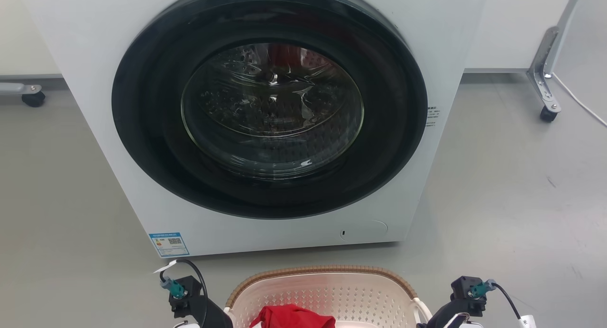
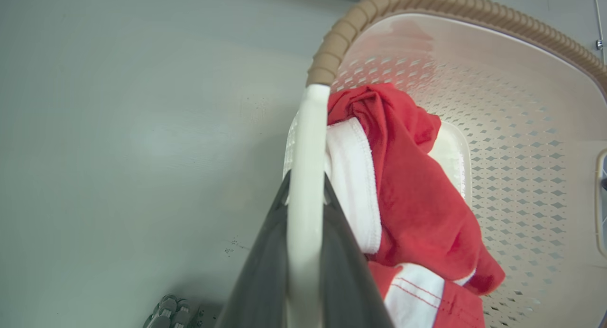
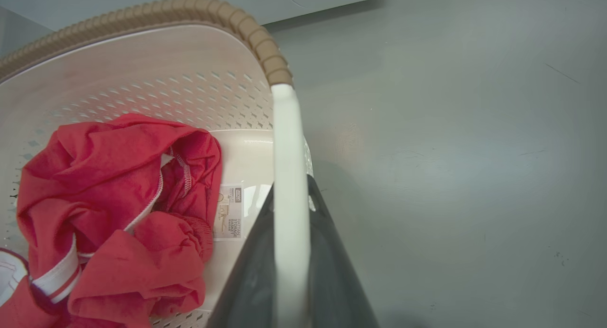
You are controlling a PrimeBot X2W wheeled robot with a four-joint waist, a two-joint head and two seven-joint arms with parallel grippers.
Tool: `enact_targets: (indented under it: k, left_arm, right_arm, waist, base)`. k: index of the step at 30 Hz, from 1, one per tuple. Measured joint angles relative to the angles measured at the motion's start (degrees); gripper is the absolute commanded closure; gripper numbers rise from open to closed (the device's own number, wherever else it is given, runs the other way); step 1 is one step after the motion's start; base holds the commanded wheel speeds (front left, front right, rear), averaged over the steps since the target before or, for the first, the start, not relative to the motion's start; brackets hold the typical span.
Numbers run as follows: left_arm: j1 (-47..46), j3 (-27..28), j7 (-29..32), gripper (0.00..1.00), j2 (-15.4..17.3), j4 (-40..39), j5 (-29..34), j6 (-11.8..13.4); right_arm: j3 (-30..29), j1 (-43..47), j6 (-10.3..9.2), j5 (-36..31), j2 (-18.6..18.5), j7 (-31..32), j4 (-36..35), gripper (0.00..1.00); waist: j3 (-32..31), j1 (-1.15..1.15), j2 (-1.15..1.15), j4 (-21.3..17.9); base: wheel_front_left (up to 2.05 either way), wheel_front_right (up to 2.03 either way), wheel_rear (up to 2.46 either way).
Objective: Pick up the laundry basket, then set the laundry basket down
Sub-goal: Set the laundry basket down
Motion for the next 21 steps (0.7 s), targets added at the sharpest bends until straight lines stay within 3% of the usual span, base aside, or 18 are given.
enact_targets:
  k: [21]
  left_arm:
    - [-0.27,-1.38,-2.67,1.0,0.09,-1.32,-0.42,0.53]
  right_arm:
    - [1.16,-0.17,0.0,0.91,-0.6,-0.68,-0.92,1.0]
  waist:
    - [2.8,0.0,0.0,-0.7]
  base:
    - [0.0,0.0,0.0]
